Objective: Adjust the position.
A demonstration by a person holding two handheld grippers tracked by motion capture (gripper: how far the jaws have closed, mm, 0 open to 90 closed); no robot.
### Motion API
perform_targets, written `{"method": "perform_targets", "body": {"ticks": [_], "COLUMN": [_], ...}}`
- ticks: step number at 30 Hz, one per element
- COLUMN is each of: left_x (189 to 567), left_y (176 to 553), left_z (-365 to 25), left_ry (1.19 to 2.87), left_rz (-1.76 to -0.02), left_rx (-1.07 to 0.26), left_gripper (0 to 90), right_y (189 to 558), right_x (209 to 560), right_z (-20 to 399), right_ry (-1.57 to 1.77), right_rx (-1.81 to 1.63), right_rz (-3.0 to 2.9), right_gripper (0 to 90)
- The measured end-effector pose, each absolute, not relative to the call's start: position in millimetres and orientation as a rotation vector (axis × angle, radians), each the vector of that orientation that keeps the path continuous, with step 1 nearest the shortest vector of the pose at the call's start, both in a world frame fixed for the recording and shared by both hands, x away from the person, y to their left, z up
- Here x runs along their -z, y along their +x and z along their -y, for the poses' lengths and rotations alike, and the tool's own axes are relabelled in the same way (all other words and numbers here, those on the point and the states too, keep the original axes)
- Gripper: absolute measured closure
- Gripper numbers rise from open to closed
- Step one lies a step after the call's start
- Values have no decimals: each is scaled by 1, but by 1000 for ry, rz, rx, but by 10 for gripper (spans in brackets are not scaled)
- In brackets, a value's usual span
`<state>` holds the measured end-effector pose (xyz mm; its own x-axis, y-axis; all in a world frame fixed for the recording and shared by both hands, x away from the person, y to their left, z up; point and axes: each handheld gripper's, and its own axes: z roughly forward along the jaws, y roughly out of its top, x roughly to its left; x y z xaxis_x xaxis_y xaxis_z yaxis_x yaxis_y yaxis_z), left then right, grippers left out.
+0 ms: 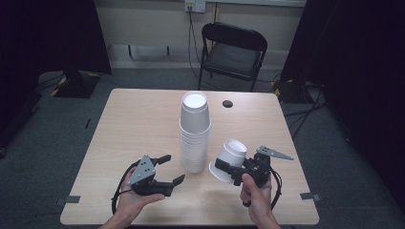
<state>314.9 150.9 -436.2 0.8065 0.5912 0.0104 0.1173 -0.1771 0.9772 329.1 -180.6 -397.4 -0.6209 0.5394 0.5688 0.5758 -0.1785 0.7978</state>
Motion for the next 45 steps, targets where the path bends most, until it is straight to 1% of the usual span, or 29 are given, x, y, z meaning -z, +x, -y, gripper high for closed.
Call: {"method": "perform_targets", "body": {"ticks": [2, 4, 6, 10, 14, 18, 20, 21, 22, 23, 24, 25, 33, 35, 43, 44, 45], "left_x": [433, 431, 429, 425, 424, 425, 426, 427, 427, 427, 427, 427, 430, 431, 434, 434, 434], "left_y": [316, 316, 316, 312, 310, 308, 307, 306, 306, 306, 305, 305, 304, 305, 307, 308, 309], "left_z": [-144, -138, -132, -115, -107, -100, -99, -97, -97, -97, -97, -97, -96, -96, -99, -100, -101], "left_ry": [1717, 1688, 1689, 1667, 1634, 1630, 1620, 1595, 1595, 1555, 1544, 1535, 1522, 1518, 1524, 1523, 1520], "left_rz": [-551, -548, -520, -448, -433, -420, -407, -405, -405, -399, -399, -394, -376, -380, -365, -365, -366], "left_rx": [-461, -450, -462, -466, -472, -468, -467, -474, -474, -460, -452, -459, -498, -506, -537, -545, -521], "left_gripper": [151, 168, 216, 281, 299, 349, 427, 437, 484, 536, 538, 570, 626, 666, 702, 723, 745], "right_y": [327, 325, 324, 320, 319, 318, 317, 317, 317, 316, 315, 315, 313, 311, 310, 309, 309], "right_x": [398, 398, 397, 391, 387, 387, 387, 387, 387, 387, 387, 387, 389, 389, 393, 393, 394], "right_z": [177, 174, 173, 167, 163, 158, 155, 153, 153, 150, 149, 148, 136, 133, 123, 122, 121], "right_ry": [-1359, -1342, -1339, -1306, -1282, -1267, -1281, -1279, -1279, -1273, -1277, -1273, -1288, -1294, -1287, -1301, -1299], "right_rx": [1962, 1963, 1968, 1983, 1989, 1982, 1967, 1956, 1956, 1953, 1951, 1952, 1917, 1909, 1881, 1885, 1884], "right_rz": [1989, 1960, 1952, 1931, 1923, 1901, 1909, 1908, 1908, 1906, 1903, 1892, 1898, 1893, 1880, 1881, 1872], "right_gripper": [173, 173, 173, 173, 173, 173, 173, 173, 173, 173, 173, 173, 173, 173, 174, 174, 173]}}
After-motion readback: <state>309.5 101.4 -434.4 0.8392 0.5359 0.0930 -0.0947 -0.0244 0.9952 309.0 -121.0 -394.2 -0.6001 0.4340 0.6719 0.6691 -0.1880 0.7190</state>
